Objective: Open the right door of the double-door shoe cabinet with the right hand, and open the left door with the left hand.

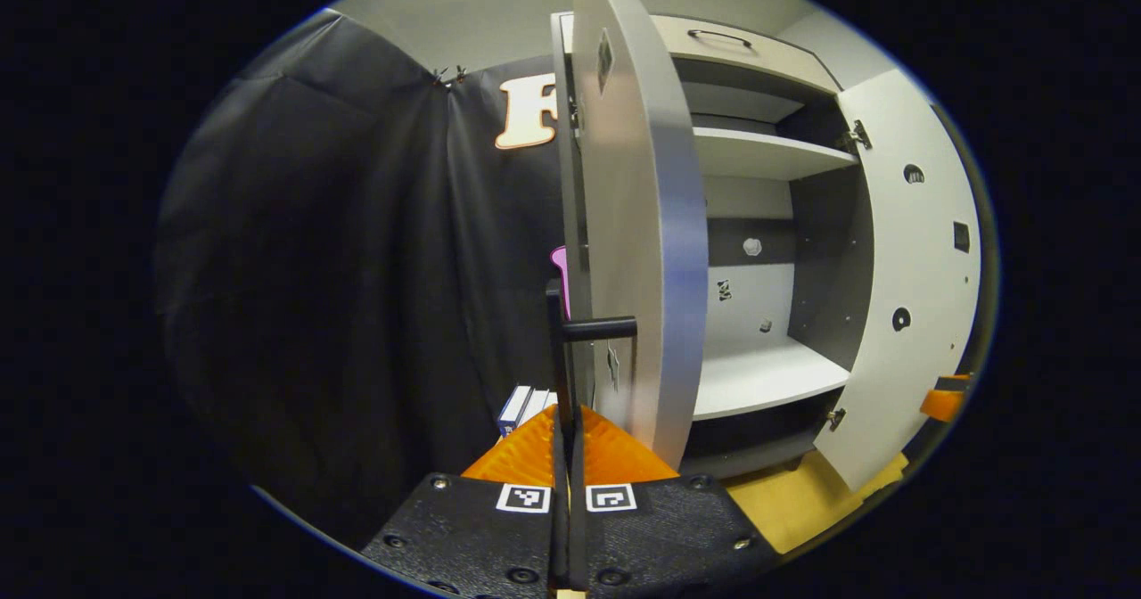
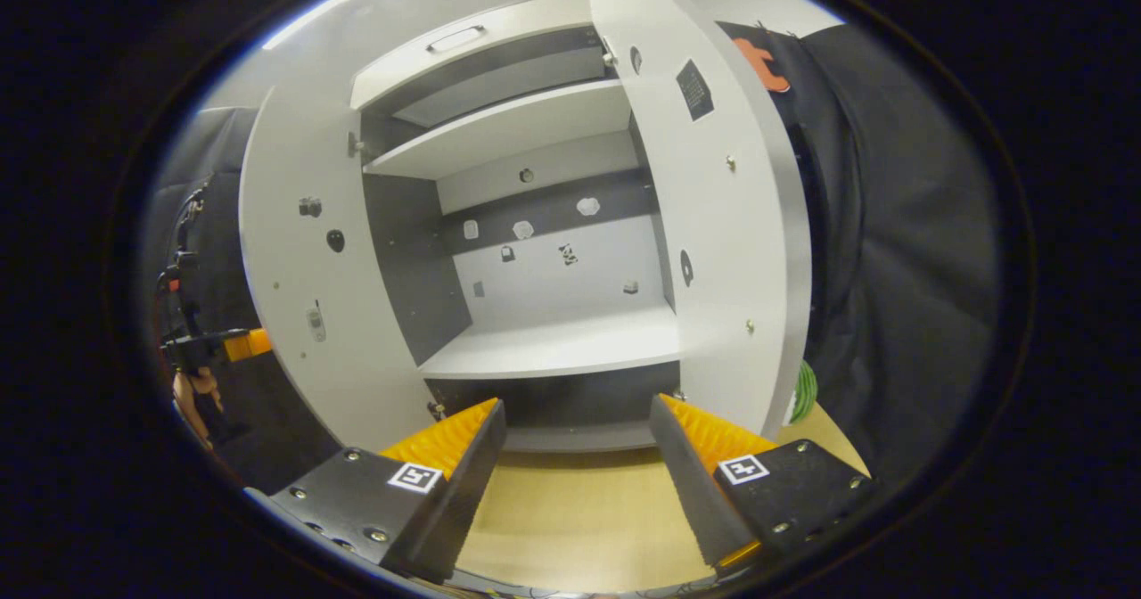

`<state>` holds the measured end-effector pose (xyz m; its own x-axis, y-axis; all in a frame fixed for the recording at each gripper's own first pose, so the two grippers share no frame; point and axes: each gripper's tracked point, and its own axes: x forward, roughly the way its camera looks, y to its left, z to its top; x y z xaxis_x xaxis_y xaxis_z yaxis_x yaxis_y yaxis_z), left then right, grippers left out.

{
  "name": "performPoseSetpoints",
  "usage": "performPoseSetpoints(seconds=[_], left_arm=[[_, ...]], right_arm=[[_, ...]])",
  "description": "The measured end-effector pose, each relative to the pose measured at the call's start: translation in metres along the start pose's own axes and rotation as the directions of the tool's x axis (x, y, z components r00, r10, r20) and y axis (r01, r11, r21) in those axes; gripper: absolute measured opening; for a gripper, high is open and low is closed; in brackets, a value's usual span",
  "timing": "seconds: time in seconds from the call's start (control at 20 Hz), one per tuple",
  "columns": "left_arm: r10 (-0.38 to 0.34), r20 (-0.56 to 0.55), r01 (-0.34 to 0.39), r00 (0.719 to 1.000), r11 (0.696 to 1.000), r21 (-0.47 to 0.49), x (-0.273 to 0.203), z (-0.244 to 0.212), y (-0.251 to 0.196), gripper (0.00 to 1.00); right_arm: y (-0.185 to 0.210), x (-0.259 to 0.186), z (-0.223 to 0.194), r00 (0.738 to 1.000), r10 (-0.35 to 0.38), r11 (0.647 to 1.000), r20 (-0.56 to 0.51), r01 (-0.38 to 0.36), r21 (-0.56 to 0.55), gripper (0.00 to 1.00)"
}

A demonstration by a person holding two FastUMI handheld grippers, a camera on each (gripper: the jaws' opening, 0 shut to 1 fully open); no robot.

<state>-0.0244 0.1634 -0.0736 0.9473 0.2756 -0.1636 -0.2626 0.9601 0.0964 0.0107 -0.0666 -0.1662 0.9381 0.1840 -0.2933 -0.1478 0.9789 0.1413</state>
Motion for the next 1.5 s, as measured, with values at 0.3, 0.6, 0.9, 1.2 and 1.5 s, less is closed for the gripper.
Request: performPoseSetpoints(seconds=[0.3,0.6,0.9,1.2,1.5], left_arm=[[-0.02,0.008,0.02,1.0,1.0,0.0,0.001,0.001,0.005,0.01],[-0.047,0.011,0.047,0.999,0.999,-0.007,0.002,0.0,0.012,0.01],[-0.072,0.027,0.073,0.997,0.997,-0.032,0.004,0.0,0.019,0.01],[-0.106,0.043,0.108,0.993,0.992,-0.058,0.004,0.0,0.026,0.02],[-0.086,0.039,0.089,0.996,0.994,-0.062,0.002,-0.002,0.037,0.29]], right_arm=[[0.005,0.007,0.001,1.0,0.012,1.0,-0.003,-0.012,-0.004,0.97],[0.013,0.012,0.002,1.0,0.02,1.0,-0.005,-0.021,-0.009,0.97],[0.021,0.016,0.002,1.0,0.029,0.999,-0.006,-0.029,-0.018,0.97],[0.027,0.021,0.003,0.999,0.041,0.999,-0.012,-0.042,-0.026,0.97],[0.034,0.027,-0.001,0.997,0.066,0.997,-0.027,-0.067,-0.031,0.97]])
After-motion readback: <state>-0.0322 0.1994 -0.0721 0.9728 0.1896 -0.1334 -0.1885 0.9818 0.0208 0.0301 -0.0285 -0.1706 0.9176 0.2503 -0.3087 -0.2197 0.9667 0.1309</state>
